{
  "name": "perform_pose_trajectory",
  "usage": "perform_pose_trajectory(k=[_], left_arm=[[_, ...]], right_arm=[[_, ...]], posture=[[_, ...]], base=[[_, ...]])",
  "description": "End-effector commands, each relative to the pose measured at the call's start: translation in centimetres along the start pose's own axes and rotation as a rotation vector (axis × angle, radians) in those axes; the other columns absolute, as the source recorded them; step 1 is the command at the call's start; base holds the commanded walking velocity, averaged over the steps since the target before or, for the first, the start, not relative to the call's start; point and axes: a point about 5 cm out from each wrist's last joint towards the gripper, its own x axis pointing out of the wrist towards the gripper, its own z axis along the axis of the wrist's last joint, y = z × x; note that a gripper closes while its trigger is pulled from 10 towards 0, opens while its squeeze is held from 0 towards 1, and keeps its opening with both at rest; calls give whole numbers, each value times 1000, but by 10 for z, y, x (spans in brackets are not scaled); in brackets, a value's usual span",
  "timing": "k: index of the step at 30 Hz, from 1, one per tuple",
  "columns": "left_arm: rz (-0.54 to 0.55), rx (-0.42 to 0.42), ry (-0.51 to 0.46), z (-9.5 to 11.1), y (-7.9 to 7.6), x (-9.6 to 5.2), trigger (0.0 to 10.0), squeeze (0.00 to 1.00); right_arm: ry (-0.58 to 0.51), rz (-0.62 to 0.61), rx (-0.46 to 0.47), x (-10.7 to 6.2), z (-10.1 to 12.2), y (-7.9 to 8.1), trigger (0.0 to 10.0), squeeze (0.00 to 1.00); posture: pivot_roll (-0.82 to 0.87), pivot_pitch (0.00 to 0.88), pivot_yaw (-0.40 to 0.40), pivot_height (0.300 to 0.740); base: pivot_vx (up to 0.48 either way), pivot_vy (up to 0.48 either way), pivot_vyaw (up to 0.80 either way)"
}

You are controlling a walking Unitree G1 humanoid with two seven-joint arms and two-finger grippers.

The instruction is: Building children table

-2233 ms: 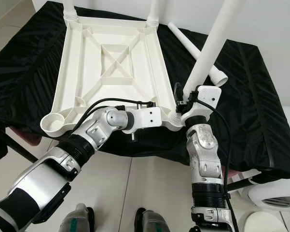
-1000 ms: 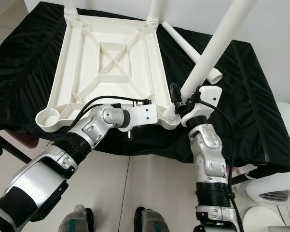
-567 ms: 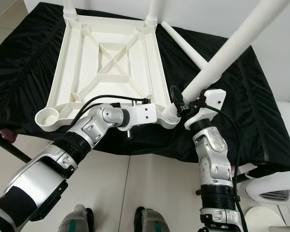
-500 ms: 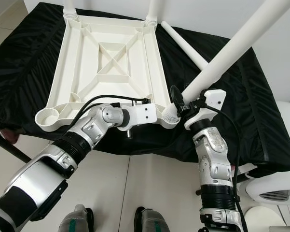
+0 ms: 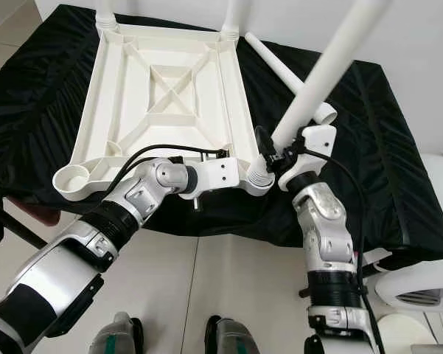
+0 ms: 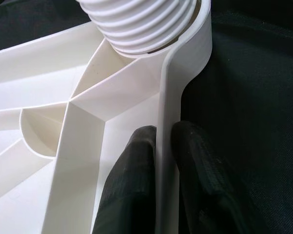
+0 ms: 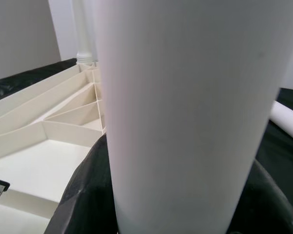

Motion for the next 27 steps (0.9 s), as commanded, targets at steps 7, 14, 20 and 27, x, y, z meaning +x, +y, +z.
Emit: perform_pose_trajectory(k=[7,14,20,27], left_arm=[[30,-1,4,2,0,2,10000,0],[32,-2,4,2,0,2,10000,0],[32,-1,5,2,0,2,10000,0],[33,0,6,2,1,2,10000,0]], right_arm=[[175,29,30,-9,-32,0,10000,0],[182,22,49,-15,-32,-2,10000,0],[182,26,57,-18,-31,-3,10000,0],[191,27,54,-22,-25,-10,10000,0]], posture=[[53,106,-75,740],[50,107,-74,740],[48,109,-73,740],[41,113,-72,740]], base=[[0,0,0],[0,0,0],[0,0,0],[0,0,0]])
